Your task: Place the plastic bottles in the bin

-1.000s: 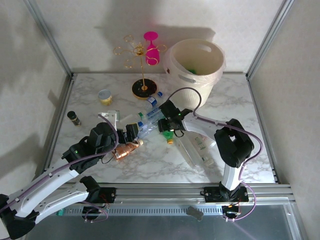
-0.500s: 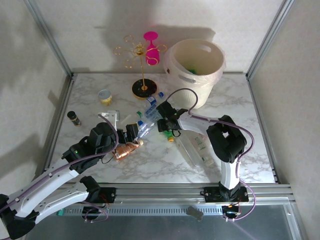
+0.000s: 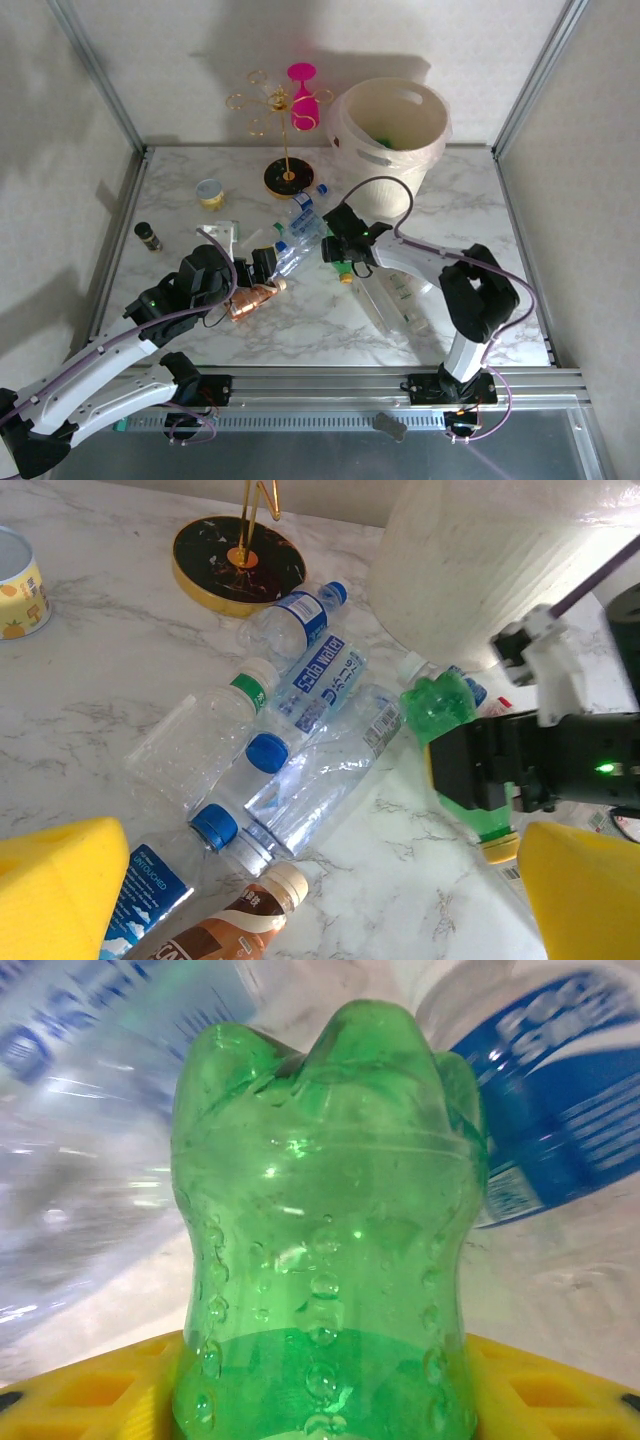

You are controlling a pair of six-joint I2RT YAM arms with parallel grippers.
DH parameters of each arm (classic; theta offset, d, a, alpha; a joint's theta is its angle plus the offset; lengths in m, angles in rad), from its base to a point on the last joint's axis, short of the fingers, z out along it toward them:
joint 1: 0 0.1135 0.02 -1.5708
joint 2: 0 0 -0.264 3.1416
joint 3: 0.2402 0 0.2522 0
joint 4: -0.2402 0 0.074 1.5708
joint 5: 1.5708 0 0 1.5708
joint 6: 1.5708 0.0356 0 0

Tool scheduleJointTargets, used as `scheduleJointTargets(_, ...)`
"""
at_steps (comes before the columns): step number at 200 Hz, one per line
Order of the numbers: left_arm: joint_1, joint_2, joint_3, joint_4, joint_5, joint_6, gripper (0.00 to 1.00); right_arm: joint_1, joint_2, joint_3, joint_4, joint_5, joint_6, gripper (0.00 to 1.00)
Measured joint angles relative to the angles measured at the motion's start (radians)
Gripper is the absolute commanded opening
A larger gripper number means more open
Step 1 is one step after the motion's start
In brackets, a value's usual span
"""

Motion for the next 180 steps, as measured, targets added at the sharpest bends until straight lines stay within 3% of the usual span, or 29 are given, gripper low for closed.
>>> scheduleJointTargets(87,0.001,-0.01,0.138,0.037,0.07,0.0,0.98,0.02,-0.388,-0.142,0.075,-0.088,-0.067,0.56)
scheduleJointTargets(123,0.001,0.054,0.171,0.082,0.095,0.0,0.97,0.022,-0.522,-0.145,0.11,-0.113,-0.133,0.56)
scheduleJointTargets(180,0.003,0.202,0.251,0.119,0.167,0.004,0.96,0.021,-0.55,0.011,0.072,-0.035,-0.218,0.55)
